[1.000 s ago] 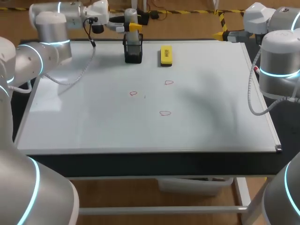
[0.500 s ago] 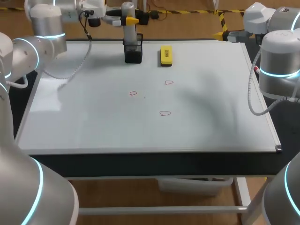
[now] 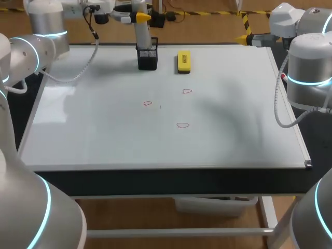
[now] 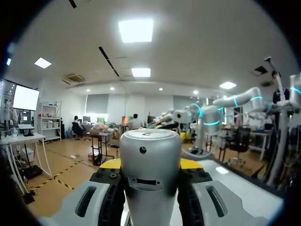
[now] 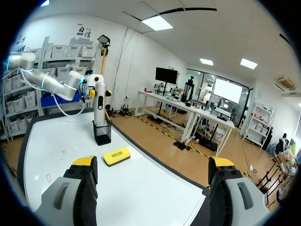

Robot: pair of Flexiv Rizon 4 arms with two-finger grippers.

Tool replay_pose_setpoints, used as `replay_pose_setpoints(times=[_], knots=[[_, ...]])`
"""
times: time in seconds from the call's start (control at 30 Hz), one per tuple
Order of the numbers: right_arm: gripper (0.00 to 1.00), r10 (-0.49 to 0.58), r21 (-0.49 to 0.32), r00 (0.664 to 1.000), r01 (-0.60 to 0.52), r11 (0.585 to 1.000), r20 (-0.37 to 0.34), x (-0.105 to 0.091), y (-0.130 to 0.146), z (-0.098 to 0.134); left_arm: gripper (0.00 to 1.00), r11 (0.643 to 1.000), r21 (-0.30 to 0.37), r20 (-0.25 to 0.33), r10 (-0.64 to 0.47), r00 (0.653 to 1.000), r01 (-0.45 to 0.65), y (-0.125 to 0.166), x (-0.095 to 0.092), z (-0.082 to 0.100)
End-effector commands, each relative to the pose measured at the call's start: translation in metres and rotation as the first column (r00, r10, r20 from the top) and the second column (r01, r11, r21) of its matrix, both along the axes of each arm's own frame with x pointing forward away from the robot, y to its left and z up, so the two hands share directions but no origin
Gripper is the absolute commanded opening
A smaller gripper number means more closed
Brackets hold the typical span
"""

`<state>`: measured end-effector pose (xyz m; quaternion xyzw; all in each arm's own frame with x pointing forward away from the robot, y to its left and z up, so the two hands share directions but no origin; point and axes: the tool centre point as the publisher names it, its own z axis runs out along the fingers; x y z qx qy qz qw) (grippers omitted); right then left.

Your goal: Pick up the inspection probe, press it on each red-marked spot on the whiteboard one by one, put down the probe, pick up the eraser, and wipe off all the red marks.

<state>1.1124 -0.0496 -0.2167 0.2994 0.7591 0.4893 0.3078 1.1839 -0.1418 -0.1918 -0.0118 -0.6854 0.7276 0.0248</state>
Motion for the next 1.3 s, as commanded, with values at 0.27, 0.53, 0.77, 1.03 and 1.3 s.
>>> replay_pose_setpoints(times=[0.27,0.53,0.77,1.03,1.3], knots=[[1.00,0.001,-0.001,1.000,-0.001,1.000,-0.002,0.001,0.000,0.000,0.00,0.999,0.013,0.031,-0.041,0.999,0.041,-0.001,-0.003,0.023],[1.00,0.001,-0.001,1.000,-0.001,1.000,-0.002,0.001,0.000,0.000,0.00,0.999,0.015,0.055,0.040,0.998,-0.041,0.012,-0.012,0.033],[1.00,0.001,-0.001,1.000,-0.001,1.000,-0.002,0.001,0.000,0.000,0.00,0.993,0.014,0.070,0.120,0.990,-0.121,0.031,-0.019,0.038],[1.00,0.001,-0.001,1.000,-0.001,1.000,-0.002,0.001,0.000,0.000,0.00,0.978,0.012,0.080,0.205,0.975,-0.207,0.058,-0.027,0.040],[1.00,0.001,-0.001,1.000,-0.001,1.000,-0.002,0.001,0.000,0.000,0.00,0.945,0.023,0.092,0.322,0.942,-0.326,0.086,-0.036,0.037]])
